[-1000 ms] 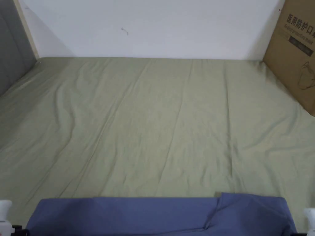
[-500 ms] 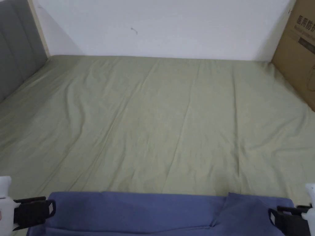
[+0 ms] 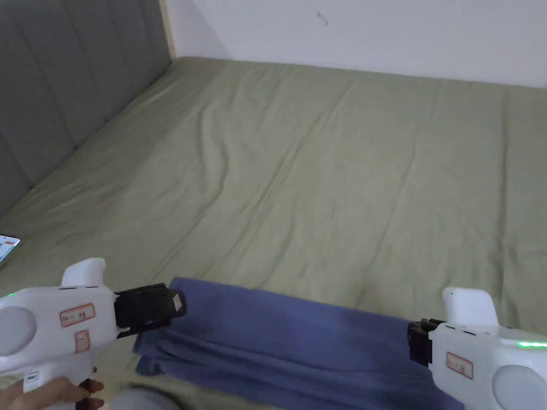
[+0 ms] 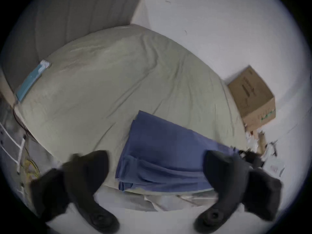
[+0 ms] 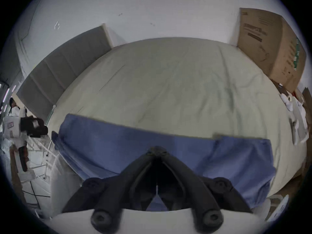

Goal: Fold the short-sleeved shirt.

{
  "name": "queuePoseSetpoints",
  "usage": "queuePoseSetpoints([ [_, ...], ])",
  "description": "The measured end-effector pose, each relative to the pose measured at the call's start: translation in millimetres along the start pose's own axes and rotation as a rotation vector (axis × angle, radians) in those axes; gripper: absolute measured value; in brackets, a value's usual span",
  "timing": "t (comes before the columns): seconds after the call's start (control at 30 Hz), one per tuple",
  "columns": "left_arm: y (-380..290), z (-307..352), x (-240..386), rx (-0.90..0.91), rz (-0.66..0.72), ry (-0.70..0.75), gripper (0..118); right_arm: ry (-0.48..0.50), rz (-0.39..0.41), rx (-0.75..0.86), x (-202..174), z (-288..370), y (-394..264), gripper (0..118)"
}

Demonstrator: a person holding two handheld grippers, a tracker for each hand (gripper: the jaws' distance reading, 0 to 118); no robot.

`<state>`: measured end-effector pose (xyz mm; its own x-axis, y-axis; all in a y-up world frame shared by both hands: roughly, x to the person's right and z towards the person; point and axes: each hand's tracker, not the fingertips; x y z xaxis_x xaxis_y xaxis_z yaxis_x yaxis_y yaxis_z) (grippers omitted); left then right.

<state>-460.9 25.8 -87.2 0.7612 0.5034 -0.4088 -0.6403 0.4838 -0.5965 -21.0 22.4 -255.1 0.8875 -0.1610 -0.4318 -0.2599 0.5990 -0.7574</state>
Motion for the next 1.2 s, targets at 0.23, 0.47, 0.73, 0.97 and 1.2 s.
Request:
queuePoseSetpoints([
  [0.23,-7,-37,-40,-0.112,0.202,-0.076,117,0.053,-0.017,-0.055,-11,-13,-4,0],
  [0.47,-20,-64,-57,-0.064,0.475,-0.329,73,0.045,-0.024,-0.084,-7,-11,-9,0],
  [0.73,-1,-67,-36,-0.117,0.324,-0.141,7,0.032,-0.067,-0.067,14,9,-9,0],
  [0.97,20,-30,75,-0.047,-0.017,-0.109,7,0.008,-0.119,-0.013,45,35,-11,0],
  [1.2,-17,-46,230,-0.060,-0.481,-0.267,7,-0.051,-0.219,0.029,83,65,-26,0],
])
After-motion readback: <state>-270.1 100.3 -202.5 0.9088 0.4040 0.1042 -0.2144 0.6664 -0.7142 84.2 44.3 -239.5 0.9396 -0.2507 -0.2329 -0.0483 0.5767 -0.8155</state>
